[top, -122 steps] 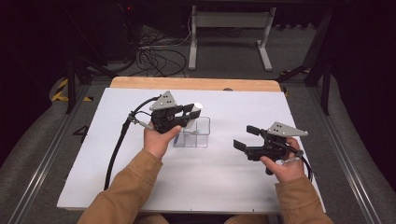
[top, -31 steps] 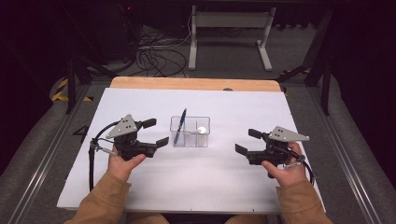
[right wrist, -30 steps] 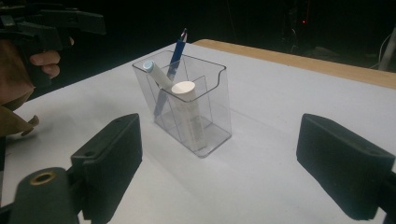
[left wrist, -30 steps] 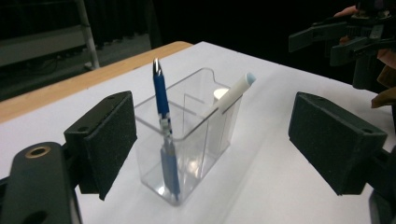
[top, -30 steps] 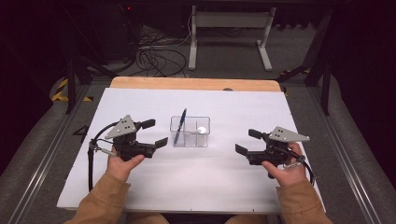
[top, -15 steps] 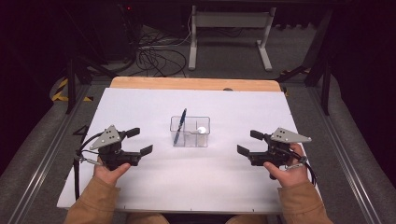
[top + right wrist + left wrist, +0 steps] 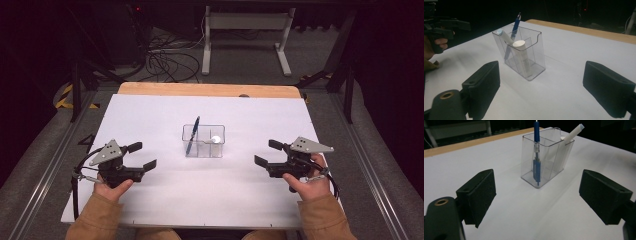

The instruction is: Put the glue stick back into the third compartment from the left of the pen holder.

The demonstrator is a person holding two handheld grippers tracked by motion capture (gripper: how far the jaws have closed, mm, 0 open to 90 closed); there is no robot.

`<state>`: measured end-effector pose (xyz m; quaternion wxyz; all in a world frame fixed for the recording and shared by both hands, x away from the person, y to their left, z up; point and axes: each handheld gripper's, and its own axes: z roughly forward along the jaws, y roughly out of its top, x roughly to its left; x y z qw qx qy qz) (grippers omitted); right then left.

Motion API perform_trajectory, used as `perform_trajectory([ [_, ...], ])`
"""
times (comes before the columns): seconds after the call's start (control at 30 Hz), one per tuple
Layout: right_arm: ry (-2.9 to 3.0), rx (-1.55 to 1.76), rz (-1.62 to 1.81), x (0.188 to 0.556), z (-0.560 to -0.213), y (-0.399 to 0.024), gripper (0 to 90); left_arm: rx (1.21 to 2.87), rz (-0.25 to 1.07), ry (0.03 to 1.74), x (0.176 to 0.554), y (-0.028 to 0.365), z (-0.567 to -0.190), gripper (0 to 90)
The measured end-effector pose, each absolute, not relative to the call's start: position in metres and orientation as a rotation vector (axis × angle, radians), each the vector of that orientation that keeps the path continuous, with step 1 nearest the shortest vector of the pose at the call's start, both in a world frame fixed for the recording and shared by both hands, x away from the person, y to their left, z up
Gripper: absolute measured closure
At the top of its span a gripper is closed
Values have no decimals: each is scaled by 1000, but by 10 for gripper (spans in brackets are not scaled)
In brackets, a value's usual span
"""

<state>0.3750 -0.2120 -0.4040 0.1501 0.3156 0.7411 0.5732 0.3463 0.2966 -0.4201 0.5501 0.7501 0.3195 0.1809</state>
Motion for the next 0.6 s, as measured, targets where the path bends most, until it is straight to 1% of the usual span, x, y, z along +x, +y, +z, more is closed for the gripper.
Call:
perform_trajectory([
  [0.23, 2127, 906, 1651, 375, -404, -211, 146, 1783, 453, 758, 345, 297, -420, 146],
  [0.6, 2126, 915, 1652, 375, -404, -212, 146, 1781, 457, 762, 345, 297, -421, 141],
])
